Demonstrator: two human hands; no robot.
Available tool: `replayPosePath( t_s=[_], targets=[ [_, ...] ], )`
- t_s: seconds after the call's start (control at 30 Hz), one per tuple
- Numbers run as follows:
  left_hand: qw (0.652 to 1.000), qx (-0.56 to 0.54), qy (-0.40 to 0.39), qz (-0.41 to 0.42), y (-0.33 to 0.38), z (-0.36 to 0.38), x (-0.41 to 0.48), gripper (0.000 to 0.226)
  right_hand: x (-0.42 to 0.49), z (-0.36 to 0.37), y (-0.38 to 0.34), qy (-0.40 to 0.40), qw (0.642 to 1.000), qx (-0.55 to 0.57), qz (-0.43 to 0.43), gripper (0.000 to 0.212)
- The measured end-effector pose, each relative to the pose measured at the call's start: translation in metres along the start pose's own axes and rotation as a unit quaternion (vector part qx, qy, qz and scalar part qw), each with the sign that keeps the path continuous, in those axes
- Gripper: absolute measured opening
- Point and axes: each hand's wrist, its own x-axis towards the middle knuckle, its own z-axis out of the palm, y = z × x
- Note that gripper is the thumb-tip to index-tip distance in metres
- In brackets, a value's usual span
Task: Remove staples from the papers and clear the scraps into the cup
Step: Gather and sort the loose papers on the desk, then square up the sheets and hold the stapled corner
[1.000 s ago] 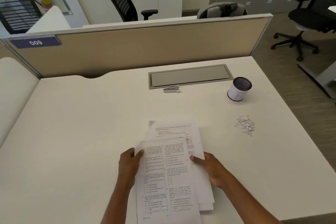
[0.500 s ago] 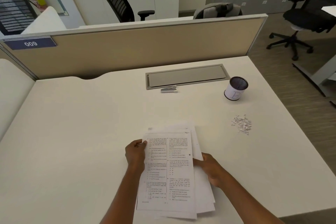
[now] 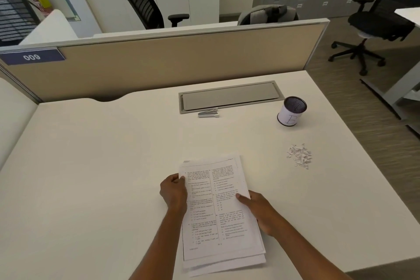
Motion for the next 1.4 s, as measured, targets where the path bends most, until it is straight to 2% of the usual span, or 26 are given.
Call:
replayPosePath(
  t_s=[0.33, 0.43, 0.53, 0.67, 0.7, 0.8, 0.9, 1.0, 1.1, 1.3, 1.4],
  targets=[
    [0.993, 0.042, -0.073, 0.077, 0.006, 0.000, -0.008, 0.029, 0.003, 0.001, 0.012, 0.021, 0.998, -0.053, -0.039, 0.034],
    [0.995, 0.053, -0.052, 0.073, 0.007, -0.005, -0.008, 0.038, 0.000, 0.000, 0.007, 0.018, 0.998, -0.054, -0.042, 0.033],
    [0.994, 0.073, -0.062, 0.052, 0.011, -0.010, -0.008, 0.051, -0.004, -0.002, -0.003, 0.014, 0.998, -0.047, -0.049, 0.033],
    [0.985, 0.035, -0.164, 0.048, 0.023, -0.017, -0.005, 0.040, -0.013, -0.003, -0.024, 0.000, 0.995, -0.040, -0.088, 0.036],
    [0.980, 0.018, -0.196, 0.037, 0.028, -0.020, -0.003, 0.046, -0.015, -0.002, -0.031, -0.001, 0.994, -0.037, -0.099, 0.035],
    [0.948, -0.048, -0.315, -0.027, 0.039, -0.026, 0.004, 0.055, -0.020, 0.000, -0.051, -0.003, 0.991, -0.028, -0.132, 0.035],
    [0.921, -0.076, -0.383, -0.016, 0.056, -0.025, -0.001, 0.049, -0.023, 0.005, -0.067, 0.022, 0.984, -0.040, -0.173, 0.030],
    [0.917, -0.088, -0.386, 0.047, 0.072, -0.023, -0.009, 0.043, -0.024, 0.011, -0.079, 0.071, 0.972, -0.062, -0.215, 0.025],
    [0.915, -0.099, -0.378, 0.099, 0.087, -0.022, -0.017, 0.037, -0.022, 0.014, -0.087, 0.091, 0.965, -0.034, -0.245, 0.025],
    [0.907, -0.134, -0.369, 0.153, 0.102, -0.024, -0.021, 0.022, -0.022, 0.012, -0.101, 0.072, 0.959, 0.034, -0.271, 0.031],
    [0.895, -0.141, -0.384, 0.180, 0.103, -0.028, -0.022, 0.032, -0.023, 0.008, -0.104, 0.068, 0.958, 0.013, -0.277, 0.030]
  ],
)
